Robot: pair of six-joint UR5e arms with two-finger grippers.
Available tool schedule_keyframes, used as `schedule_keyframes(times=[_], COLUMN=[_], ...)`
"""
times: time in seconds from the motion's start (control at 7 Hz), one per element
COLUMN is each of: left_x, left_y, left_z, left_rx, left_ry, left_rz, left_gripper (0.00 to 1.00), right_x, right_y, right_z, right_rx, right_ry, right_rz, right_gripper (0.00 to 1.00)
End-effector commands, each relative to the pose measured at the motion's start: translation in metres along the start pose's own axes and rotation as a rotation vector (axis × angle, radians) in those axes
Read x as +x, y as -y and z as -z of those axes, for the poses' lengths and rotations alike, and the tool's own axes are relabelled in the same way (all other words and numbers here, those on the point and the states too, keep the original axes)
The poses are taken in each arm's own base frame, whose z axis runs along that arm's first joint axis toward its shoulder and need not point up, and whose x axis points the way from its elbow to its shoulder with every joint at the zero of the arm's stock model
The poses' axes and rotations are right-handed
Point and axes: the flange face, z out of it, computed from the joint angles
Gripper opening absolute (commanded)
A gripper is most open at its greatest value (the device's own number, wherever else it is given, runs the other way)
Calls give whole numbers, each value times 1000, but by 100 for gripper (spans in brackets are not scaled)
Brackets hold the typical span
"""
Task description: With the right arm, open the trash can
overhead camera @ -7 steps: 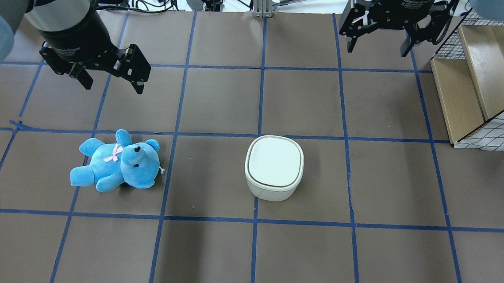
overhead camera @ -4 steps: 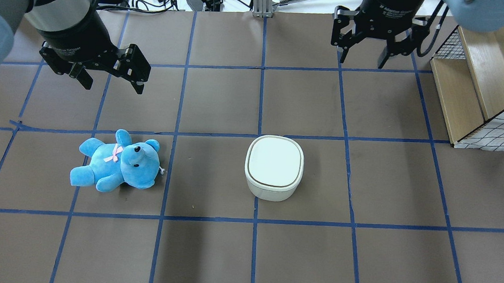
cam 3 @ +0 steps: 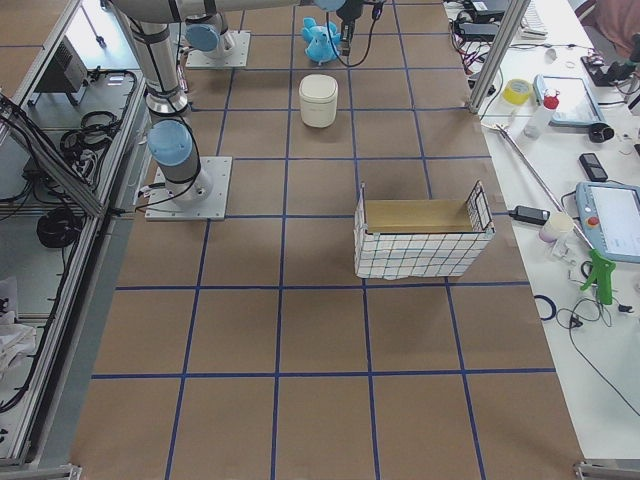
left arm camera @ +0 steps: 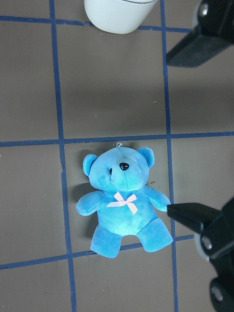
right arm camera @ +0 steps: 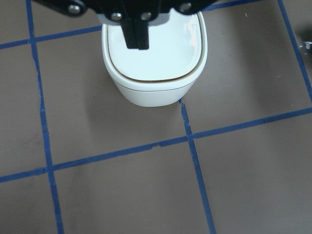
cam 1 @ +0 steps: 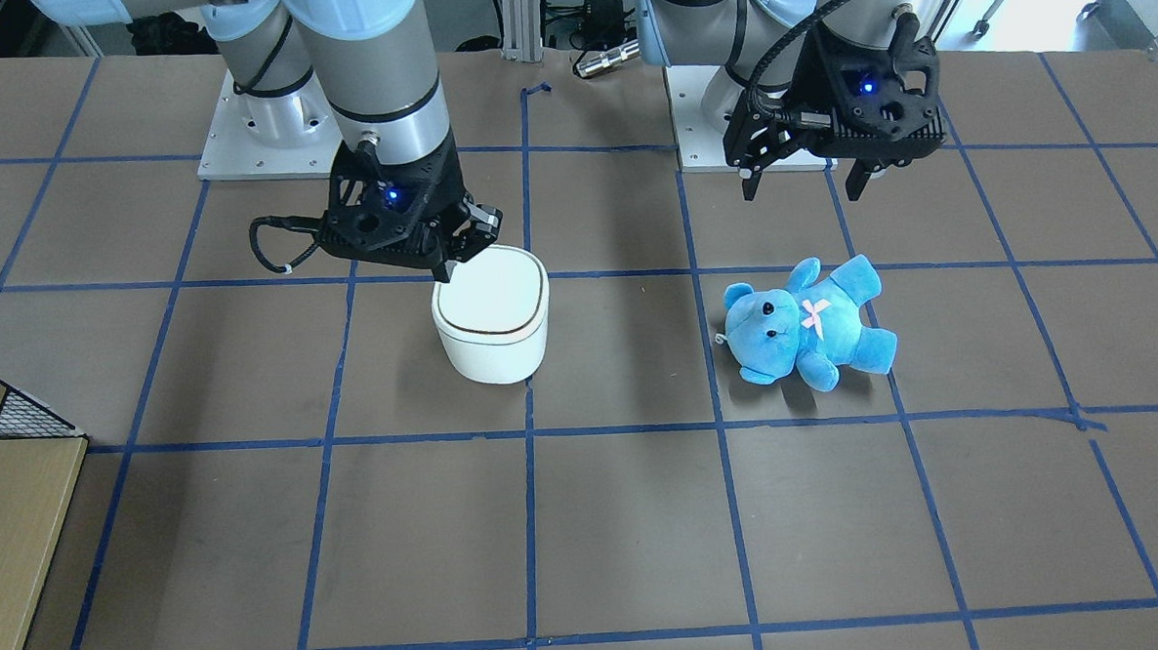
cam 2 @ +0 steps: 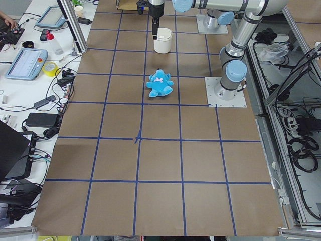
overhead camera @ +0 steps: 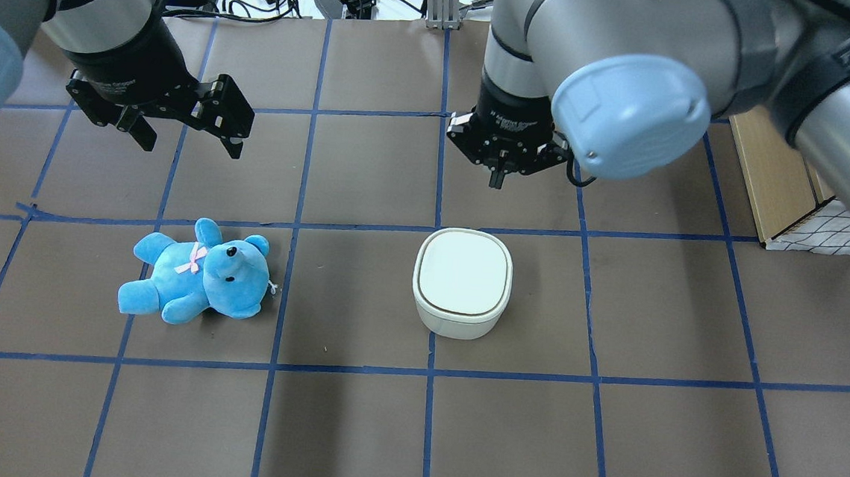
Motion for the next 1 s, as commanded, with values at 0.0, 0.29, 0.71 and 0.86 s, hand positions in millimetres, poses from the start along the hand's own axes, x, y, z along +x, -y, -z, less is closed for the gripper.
schedule_keyframes(times=[0.0,0.29,0.71,0.86], left_x=[0,0,0,0], left_y=[0,0,0,0], left_z=[0,0,0,0], left_rx=[0,0,0,0], left_ry=[0,0,0,0], left_rz=[-1,-1,1,-1], left_gripper=[100,100,100,100], right_x=[-1,6,6,6], right_y=[-27,-38,-38,-38], right_z=[-63,-97,-122,-122], right_rx=[-21,-80,-129,-127], right_ry=[-40,-76,-96,-96], right_rz=[28,33,32,29], right_gripper=[0,0,0,0])
